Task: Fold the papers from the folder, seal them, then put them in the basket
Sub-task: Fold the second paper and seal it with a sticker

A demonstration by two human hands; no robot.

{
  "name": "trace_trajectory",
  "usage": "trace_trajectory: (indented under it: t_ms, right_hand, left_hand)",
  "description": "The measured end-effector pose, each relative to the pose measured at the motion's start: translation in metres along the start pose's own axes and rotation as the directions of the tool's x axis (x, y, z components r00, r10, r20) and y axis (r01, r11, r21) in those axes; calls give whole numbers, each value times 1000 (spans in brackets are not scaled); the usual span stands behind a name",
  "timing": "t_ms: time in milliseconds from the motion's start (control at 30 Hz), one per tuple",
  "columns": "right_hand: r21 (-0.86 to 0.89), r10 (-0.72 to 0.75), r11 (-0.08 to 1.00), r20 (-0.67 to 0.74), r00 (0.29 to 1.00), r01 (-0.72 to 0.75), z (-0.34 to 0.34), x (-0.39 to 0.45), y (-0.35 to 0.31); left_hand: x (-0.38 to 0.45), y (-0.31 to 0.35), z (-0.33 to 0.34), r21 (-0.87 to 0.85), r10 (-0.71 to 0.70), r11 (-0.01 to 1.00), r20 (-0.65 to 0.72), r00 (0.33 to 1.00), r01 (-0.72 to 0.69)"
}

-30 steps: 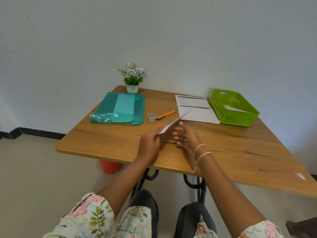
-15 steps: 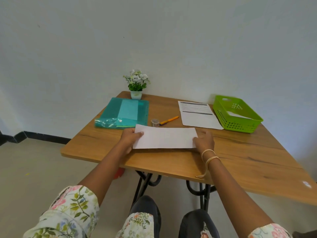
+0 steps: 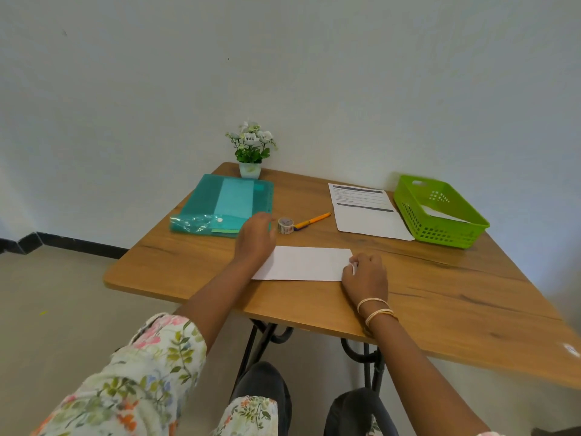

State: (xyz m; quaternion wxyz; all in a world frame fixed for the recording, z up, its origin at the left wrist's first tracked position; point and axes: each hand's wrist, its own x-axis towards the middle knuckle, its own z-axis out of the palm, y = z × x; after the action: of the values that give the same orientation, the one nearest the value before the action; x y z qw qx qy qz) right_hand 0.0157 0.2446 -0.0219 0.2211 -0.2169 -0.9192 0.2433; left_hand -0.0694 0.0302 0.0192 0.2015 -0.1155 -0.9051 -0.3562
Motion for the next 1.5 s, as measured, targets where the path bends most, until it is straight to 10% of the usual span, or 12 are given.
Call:
trace_trajectory:
  t_ms: [367, 767, 1033, 1500]
  right_hand:
    - [-29, -30, 999, -30, 999, 29, 4, 3, 5]
    - [23, -44, 999, -43, 998, 45, -1, -2, 0]
    - [361, -481, 819, 9, 877, 446, -12, -18, -6]
    - [423, -318, 872, 102, 942, 248, -12, -15, -8]
  left_hand:
    - [44, -1, 31, 373, 119, 904, 252, 960, -210]
    - [-19, 19, 25, -405, 99, 913, 326, 940, 44]
    - [-42, 20, 34, -329, 201, 943, 436, 877, -52]
    - [-45, 21, 33, -297, 225, 950, 450, 864, -93]
